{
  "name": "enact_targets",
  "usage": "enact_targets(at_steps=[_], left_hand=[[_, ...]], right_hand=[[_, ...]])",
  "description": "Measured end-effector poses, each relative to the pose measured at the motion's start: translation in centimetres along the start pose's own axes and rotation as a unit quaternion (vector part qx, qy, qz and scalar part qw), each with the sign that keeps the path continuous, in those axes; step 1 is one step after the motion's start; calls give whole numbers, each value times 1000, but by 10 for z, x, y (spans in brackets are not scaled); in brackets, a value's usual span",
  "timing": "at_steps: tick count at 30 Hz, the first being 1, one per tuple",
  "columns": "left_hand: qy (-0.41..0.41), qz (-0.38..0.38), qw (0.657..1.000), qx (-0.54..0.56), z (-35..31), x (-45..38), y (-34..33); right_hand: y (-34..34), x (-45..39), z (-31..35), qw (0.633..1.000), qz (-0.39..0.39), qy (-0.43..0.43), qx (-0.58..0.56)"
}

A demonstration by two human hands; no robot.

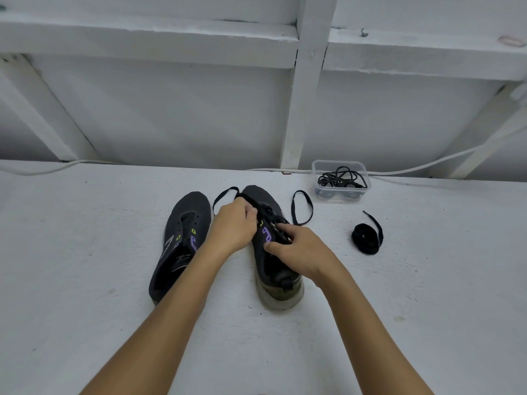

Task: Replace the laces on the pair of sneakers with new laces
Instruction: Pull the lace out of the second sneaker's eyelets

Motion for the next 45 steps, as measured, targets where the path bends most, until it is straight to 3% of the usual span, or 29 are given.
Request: enact_targets(at_steps=[9,14,21,26,31,34,41,45], left_hand=[[-3,-25,998,54,10,11,-8],[78,-31,983,165,13,6,-5],[33,-11,994,102,11,14,-5],[131,-43,955,263,10,8,0],[80,12,980,184,14,15,-4],[65,9,988,139,13,13,-3],[157,2,938,308,7,7,3],[101,42,967,228,15,8,1]], right_hand=[[-2,5,-1,1000,-23,17,-13],[-6,5,-5,999,-32,14,-34],[-3,8,1,999,-25,14,-44],[-6,9,2,998,-30,21,-54],[-10,11,-4,997,-32,30,-70],[-8,10,0,997,-27,13,-67],[-27,8,2,997,-60,21,-49],[-25,9,-1,996,-75,21,-42]])
Point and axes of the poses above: each hand's wrist, its own x-axis away from the middle knuckle, its own y-axis out of the back of the hand, z = x × y, the point moved 1 cm from there along -x, towards the middle knuckle, and after that the axes turned 2 degrees about -z, right-handed, at the moved point
